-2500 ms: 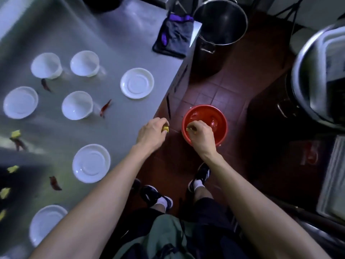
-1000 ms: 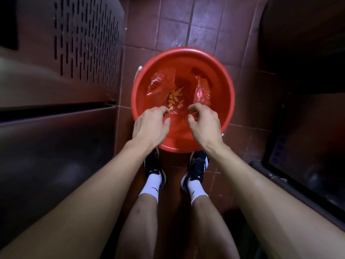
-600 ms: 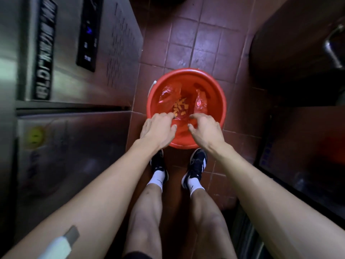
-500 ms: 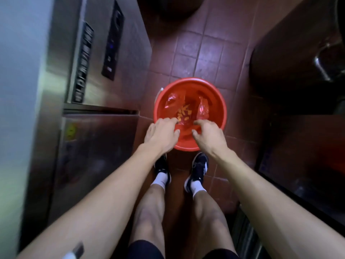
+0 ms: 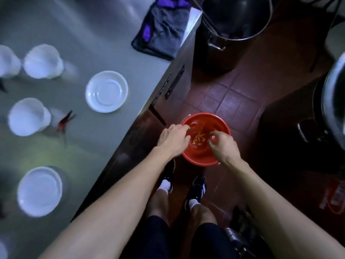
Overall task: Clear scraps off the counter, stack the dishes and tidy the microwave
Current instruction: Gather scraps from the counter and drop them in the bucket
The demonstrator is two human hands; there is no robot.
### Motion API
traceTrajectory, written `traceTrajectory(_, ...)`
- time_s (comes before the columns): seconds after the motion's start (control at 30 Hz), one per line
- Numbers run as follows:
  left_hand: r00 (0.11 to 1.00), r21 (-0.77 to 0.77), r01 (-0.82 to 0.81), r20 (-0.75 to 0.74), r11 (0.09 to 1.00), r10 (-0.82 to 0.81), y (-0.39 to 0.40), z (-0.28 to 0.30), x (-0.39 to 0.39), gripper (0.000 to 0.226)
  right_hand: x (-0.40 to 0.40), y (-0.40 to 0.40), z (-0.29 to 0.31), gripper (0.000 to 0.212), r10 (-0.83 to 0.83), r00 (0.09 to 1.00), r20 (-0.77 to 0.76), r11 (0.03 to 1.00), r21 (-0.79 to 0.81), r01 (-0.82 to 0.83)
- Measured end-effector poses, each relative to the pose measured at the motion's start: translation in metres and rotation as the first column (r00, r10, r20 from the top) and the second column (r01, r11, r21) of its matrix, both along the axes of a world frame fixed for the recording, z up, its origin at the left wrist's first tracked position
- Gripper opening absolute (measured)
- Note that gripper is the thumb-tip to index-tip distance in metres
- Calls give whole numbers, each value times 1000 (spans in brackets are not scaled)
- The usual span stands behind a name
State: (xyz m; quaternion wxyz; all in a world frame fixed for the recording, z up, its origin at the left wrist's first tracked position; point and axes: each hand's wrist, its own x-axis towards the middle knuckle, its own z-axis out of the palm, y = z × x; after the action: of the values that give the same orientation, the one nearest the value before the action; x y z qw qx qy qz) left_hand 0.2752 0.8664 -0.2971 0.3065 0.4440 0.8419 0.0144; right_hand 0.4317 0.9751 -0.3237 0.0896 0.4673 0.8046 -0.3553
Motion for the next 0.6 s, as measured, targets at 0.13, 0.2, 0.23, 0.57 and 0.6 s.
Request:
traceTrajectory(0.13,995,55,-93,-43,994,95,-12,46,-1,40,-4,2,40,19,48,998,-29,997,59,-47)
traceTrajectory(0.2,988,85,-135,-56,987,140,-19,68,-3,39,-6,0,58,20,74,996,-55,994,84,-70)
traceTrajectory(0.23,985,103,-158,-58,982,164,-23,79,-4,39,-9,-1,67,22,91,994,-65,993,86,-86)
traceTrajectory(0.57,918,231,-363,-80,903,389,-99,160,-26,38,-69,-34,155,25,336,932,-137,934,180,-310)
traceTrajectory(0.6,908,239,-381,-86,893,411,-110,165,-30,38,-79,-41,162,24,365,920,-143,922,194,-335)
